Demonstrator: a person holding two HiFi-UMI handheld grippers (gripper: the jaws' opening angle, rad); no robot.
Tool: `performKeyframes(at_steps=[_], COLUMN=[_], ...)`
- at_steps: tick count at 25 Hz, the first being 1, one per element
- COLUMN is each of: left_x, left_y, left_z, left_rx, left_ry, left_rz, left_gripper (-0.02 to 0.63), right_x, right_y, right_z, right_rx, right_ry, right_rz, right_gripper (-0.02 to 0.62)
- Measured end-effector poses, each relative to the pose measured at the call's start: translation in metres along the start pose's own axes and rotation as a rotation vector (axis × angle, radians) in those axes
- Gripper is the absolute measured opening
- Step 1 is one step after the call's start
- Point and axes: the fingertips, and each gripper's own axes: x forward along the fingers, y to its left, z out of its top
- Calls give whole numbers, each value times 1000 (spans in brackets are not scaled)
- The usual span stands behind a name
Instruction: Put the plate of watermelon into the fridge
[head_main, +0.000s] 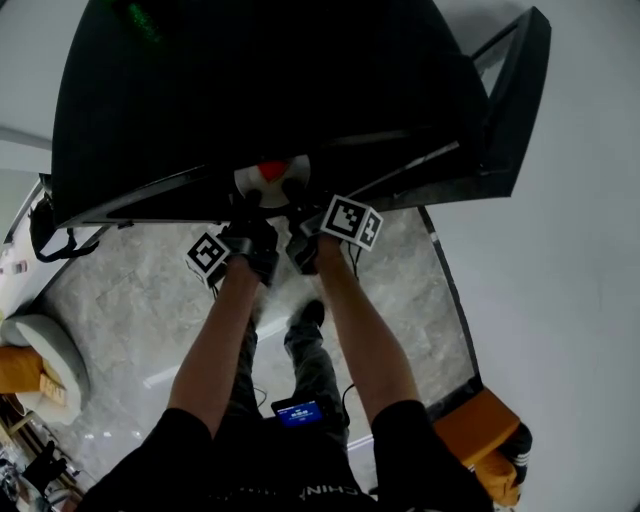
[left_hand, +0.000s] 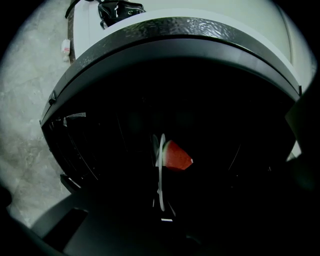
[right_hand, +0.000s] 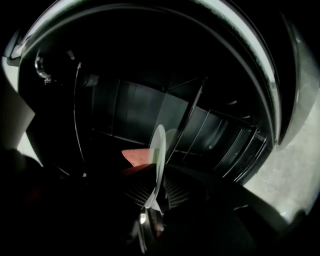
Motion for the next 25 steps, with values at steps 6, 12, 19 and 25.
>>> performKeyframes(at_steps=[6, 12, 19, 25], left_x=[4, 9, 7, -19], left_y=[1, -4, -15, -17], left_z=[1, 2, -6, -25], left_rx=[9, 69, 113, 414], left_ry=[-26, -2, 110, 266], left_rz=[27, 22, -32, -11], left_gripper=[25, 26, 88, 116], right_x=[-18, -32, -21, -21], right_y=[-1, 0, 0, -1], right_z=[1, -25, -34, -34], right_rx=[-84, -332, -335, -375], right_ry=[-6, 73, 85, 85], right_rz=[-29, -85, -99, -123], right_gripper=[45, 42, 26, 26])
